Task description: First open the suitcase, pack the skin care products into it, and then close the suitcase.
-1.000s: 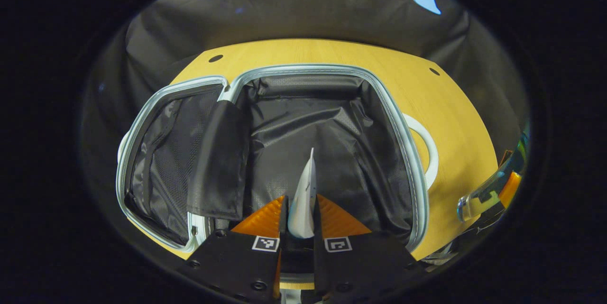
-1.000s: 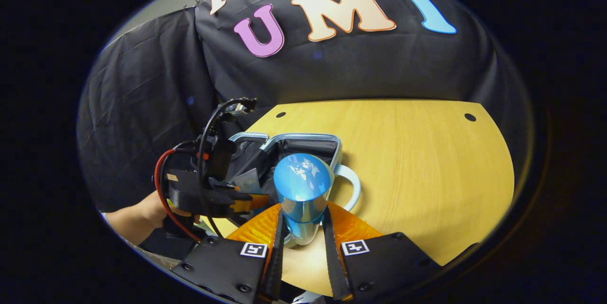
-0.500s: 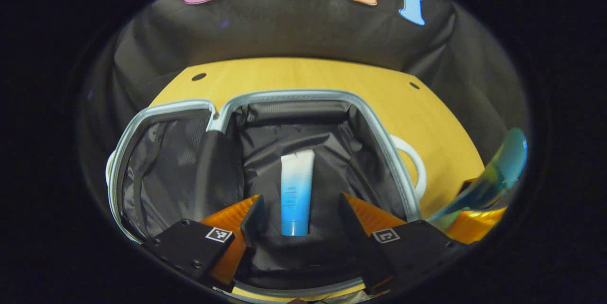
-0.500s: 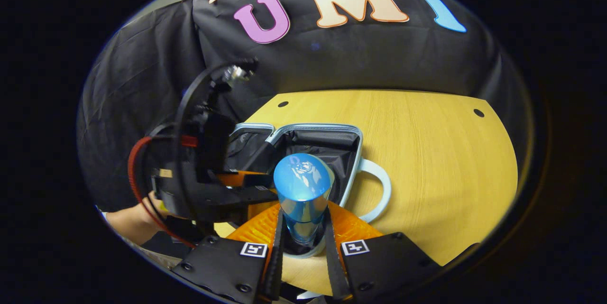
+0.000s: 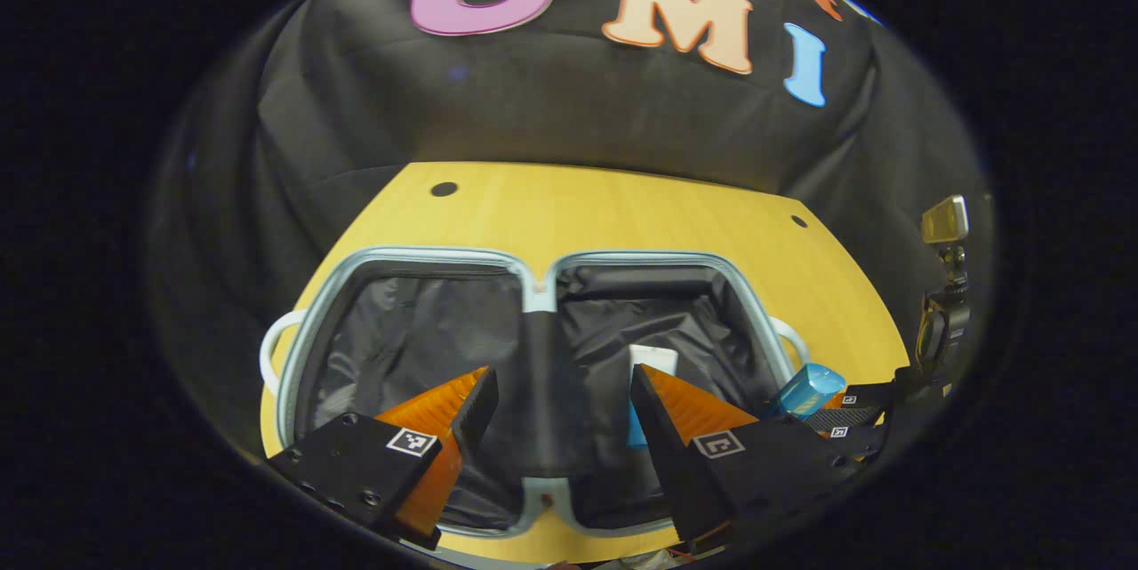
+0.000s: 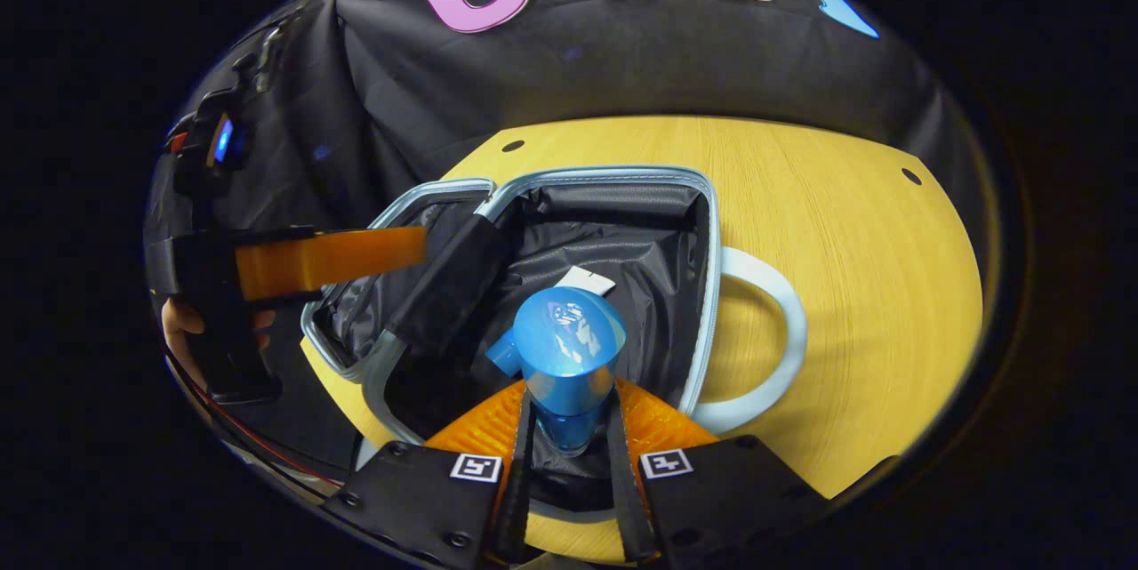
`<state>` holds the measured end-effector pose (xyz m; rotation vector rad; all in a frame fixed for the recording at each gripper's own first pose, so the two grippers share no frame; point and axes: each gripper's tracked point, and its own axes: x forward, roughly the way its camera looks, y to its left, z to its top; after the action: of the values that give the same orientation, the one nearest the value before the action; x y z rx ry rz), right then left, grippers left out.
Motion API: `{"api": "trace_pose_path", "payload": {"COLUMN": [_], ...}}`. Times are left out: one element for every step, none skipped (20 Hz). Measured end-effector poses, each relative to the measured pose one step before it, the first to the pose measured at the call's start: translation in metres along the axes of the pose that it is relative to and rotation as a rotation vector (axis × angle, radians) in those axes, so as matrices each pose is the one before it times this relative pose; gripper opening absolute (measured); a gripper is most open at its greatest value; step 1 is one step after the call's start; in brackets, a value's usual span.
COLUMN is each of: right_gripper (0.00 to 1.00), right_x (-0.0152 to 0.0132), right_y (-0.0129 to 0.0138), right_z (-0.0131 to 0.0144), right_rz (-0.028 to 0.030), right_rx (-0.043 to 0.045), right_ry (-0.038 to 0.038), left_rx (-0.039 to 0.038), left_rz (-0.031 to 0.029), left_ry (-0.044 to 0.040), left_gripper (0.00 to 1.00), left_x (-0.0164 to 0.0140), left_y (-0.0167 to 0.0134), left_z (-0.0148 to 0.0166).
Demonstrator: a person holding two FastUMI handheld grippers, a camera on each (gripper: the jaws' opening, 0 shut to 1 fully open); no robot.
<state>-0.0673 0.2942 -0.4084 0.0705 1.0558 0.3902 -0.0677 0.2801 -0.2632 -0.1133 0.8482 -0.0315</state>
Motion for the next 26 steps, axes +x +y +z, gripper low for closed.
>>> {"api": "trace_pose_path", "payload": {"right_gripper": [0.42, 0.42, 0.41, 0.45, 0.43, 0.50, 0.48, 0.67, 0.68, 0.78, 0.88, 0.98, 0.98, 0.98, 0.98, 0.98, 0.94, 0.98, 0.98, 0.98, 0.98, 0.98, 0.98, 0.98, 0.94, 0.94], "right_x": [0.00267, 0.00465, 0.00327, 0.00259, 0.00135, 0.00170, 0.00007, 0.00163, -0.00114, -0.00185, -0.00160, 0.00018, -0.00077, 0.00000, -0.00086, -0.00179, -0.00182, -0.00147, -0.00150, -0.00187, -0.00281, -0.00222, -0.00154, -0.00036, -0.00042, -0.00142], "right_y": [0.00255, -0.00085, -0.00101, -0.00042, 0.00015, -0.00022, 0.00160, 0.00134, 0.00016, -0.00016, 0.00010, 0.00026, 0.00114, 0.00198, 0.00073, 0.00103, 0.00135, 0.00053, -0.00068, -0.00128, -0.00285, -0.00386, -0.00454, -0.00403, -0.00467, -0.00301], "right_z": [0.00371, 0.00304, 0.00570, 0.00221, 0.00819, 0.00945, 0.01025, 0.00789, 0.00760, 0.00557, 0.00539, 0.00115, 0.00123, 0.00002, 0.00064, 0.00055, 0.00316, 0.00307, 0.00401, 0.00258, 0.00166, 0.00171, 0.00151, -0.00053, -0.00068, -0.00163], "right_rz": [0.00236, -0.00717, -0.00887, -0.00844, -0.00685, -0.00680, 0.00825, -0.00361, -0.00236, -0.00720, -0.00449, -0.00532, -0.00211, 0.00006, -0.00270, -0.00155, -0.00162, -0.00288, -0.00434, -0.00571, -0.00914, -0.01056, -0.01050, -0.01167, -0.01042, -0.00898], "right_rx": [0.01433, 0.00552, 0.00368, 0.00172, 0.00637, 0.00232, 0.00118, -0.00360, -0.00724, -0.00976, -0.00796, -0.00629, -0.00332, -0.00121, -0.00082, 0.00186, 0.00216, 0.00004, -0.00146, -0.00304, -0.00147, 0.00098, 0.00342, 0.00268, -0.00043, 0.00044], "right_ry": [-0.00851, 0.00058, -0.00635, -0.00163, -0.01915, -0.02699, -0.02350, -0.02017, -0.01303, -0.01759, -0.01122, -0.00495, -0.00141, -0.00203, 0.00187, 0.00045, -0.00960, -0.00949, -0.00916, -0.00864, -0.00548, -0.00560, -0.00253, -0.00070, 0.00199, 0.00289], "left_rx": [-0.01766, -0.02135, -0.02536, -0.02476, -0.02121, -0.01969, -0.01545, -0.01182, -0.00725, -0.00830, -0.01077, -0.01142, -0.01366, -0.00969, -0.00833, -0.00709, -0.00590, -0.00489, -0.00504, -0.00772, -0.01338, -0.01180, -0.01006, -0.00434, -0.00524, -0.00845], "left_rz": [0.02372, 0.02393, 0.02094, 0.01945, 0.02225, 0.02558, 0.02202, 0.02430, 0.02789, 0.02629, 0.02662, 0.02370, 0.02424, 0.02033, 0.01932, 0.01600, 0.01542, 0.01107, 0.01330, 0.00835, 0.00611, 0.00599, 0.00290, 0.00123, -0.00445, -0.01032], "left_ry": [0.00270, 0.00354, 0.00412, 0.00234, 0.00071, -0.00081, -0.00502, -0.00650, -0.00734, -0.01001, -0.01179, -0.00735, -0.00788, -0.00089, 0.00176, 0.00853, 0.01177, 0.01271, 0.02067, 0.01269, 0.02036, 0.02102, 0.01701, 0.02528, 0.01294, 0.00419], "left_gripper": [0.92, 0.88, 0.89, 0.89, 0.89, 0.89, 0.89, 0.89, 0.89, 0.89, 0.89, 0.88, 0.89, 0.89, 0.89, 0.89, 0.89, 0.89, 0.88, 0.89, 0.89, 0.89, 0.88, 0.89, 0.89, 0.86], "left_x": [-0.00259, -0.00188, 0.00330, -0.00143, -0.00183, 0.00128, 0.00124, 0.00129, 0.00050, 0.00161, 0.00173, 0.00275, 0.00282, 0.00683, 0.00709, 0.00564, 0.00775, 0.00809, 0.01045, 0.01012, 0.00917, 0.00845, 0.00517, 0.00752, 0.00477, 0.00557], "left_y": [0.01432, 0.01585, 0.01547, 0.01392, 0.01582, 0.01613, 0.01503, 0.01466, 0.01695, 0.01662, 0.01629, 0.01365, 0.01533, 0.01304, 0.01269, 0.01128, 0.01177, 0.00799, 0.00693, 0.00578, 0.00402, 0.00288, 0.00428, 0.00340, 0.00375, 0.00087], "left_z": [-0.00307, -0.00218, -0.00264, -0.00239, -0.00038, 0.00086, 0.00274, 0.00443, 0.00416, 0.00513, 0.00685, 0.00603, 0.00535, 0.00398, 0.00003, -0.00021, 0.00022, -0.00271, -0.00435, -0.00346, -0.00428, -0.00332, -0.00279, -0.00417, -0.00345, 0.00139]}}
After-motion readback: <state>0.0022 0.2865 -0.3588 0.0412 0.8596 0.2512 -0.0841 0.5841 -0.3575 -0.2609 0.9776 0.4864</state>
